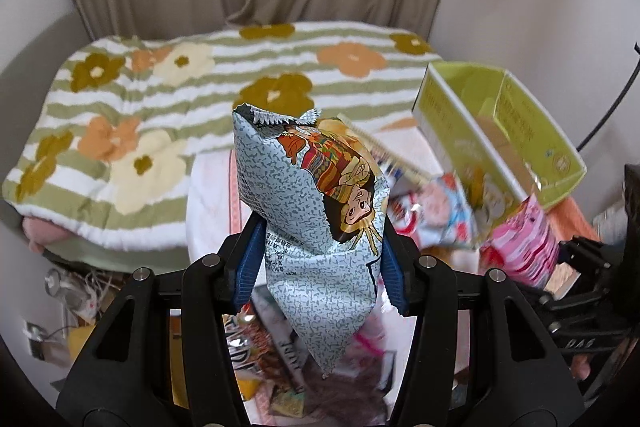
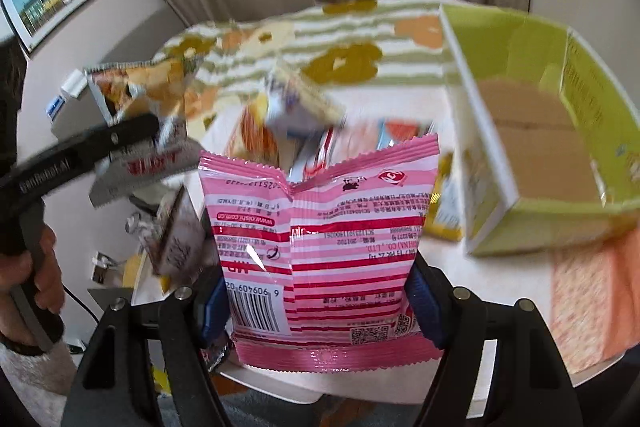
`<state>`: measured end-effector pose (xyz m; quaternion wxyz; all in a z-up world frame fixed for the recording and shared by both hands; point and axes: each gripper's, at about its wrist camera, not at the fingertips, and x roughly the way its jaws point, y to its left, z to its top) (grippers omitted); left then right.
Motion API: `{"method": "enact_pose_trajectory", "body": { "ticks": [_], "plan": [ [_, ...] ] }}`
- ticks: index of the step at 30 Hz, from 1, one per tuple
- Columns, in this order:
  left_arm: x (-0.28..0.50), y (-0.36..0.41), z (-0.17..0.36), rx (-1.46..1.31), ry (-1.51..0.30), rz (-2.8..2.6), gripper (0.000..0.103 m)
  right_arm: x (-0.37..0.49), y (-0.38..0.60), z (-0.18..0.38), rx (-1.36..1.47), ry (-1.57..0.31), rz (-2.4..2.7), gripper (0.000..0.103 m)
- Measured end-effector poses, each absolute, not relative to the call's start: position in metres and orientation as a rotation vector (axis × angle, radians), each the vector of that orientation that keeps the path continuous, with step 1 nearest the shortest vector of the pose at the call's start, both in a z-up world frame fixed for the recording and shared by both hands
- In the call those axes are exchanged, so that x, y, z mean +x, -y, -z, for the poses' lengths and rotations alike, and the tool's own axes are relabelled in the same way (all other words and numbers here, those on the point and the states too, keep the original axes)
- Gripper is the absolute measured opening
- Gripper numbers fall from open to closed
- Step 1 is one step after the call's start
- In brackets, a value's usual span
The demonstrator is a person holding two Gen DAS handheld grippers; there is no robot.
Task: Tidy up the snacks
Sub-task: 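Carry both bags over the yellow-green box and open both tools to drop them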
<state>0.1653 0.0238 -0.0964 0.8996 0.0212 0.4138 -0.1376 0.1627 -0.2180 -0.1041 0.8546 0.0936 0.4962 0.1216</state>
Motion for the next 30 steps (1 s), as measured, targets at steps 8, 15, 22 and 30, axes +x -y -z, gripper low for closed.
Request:
{"method": "enact_pose_trajectory", "body": {
  "ticks": [8,15,22,30],
  "plan": [
    [0.168,0.046,0.060,-0.013,-0.776,0.244,0.048,0.180,0.298,0.059,0.164,-0.927,-0.287,0.071],
    [0.181,0.140,0.054,-0.045,-0.768,0.274,0.048,0.202,0.380,0.047,0.148,-0.900,-0.250,0.071],
    [0.208,0.231,0.076,-0.033,-0.853,0.343,0.048,0.228,0.446,0.055,0.189,-0.936,-0.197,0.071],
    [0.259,0.293,0.112,0.029,-0.957,0.407,0.048,0.247,0.482,0.066,0.237,-0.957,-0.132,0.071]
  ]
}}
